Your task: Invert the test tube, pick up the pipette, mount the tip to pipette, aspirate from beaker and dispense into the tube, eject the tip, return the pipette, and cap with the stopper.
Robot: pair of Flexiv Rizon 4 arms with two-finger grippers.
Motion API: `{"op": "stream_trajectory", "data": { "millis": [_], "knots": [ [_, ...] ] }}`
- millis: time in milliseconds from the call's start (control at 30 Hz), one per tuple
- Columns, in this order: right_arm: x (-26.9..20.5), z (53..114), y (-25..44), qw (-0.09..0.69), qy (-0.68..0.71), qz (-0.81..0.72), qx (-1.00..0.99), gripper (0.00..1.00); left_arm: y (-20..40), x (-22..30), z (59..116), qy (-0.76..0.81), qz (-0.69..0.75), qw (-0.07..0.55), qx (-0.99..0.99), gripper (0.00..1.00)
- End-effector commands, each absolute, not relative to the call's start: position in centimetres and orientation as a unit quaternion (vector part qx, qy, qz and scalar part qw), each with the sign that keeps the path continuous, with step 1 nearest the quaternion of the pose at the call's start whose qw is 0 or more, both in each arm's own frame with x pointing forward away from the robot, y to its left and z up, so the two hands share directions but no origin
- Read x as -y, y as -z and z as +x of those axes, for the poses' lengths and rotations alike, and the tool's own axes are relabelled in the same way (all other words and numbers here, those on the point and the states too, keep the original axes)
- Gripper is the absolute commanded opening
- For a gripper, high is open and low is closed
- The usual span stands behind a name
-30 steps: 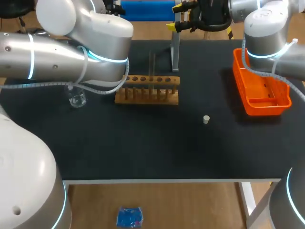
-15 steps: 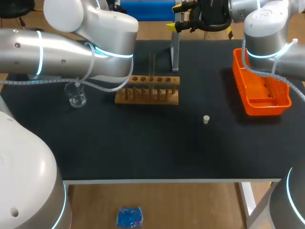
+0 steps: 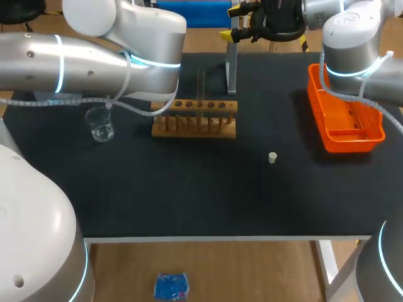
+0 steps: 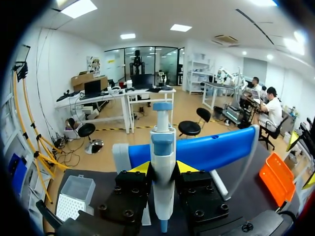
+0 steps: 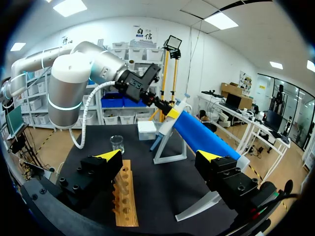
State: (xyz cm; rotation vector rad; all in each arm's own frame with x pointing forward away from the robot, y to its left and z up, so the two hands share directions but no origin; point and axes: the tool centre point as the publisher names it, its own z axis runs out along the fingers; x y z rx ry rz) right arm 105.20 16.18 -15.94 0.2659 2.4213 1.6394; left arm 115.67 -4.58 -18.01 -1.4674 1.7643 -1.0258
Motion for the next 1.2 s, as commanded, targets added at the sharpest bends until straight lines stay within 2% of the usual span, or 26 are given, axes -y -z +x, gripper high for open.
{"op": "stream_trajectory", "data": {
  "millis": [33,1200],
  "knots": [
    [-16.1,105.2,15.9,0.102,-0.554,0.09,-0.821,1.0,17.8,4.8,116.1,0.378,-0.561,0.307,-0.669,0.0],
    [-16.1,105.2,15.9,0.102,-0.554,0.09,-0.821,1.0,20.0,4.9,115.9,0.342,-0.59,0.287,-0.672,0.0]
  ]
}}
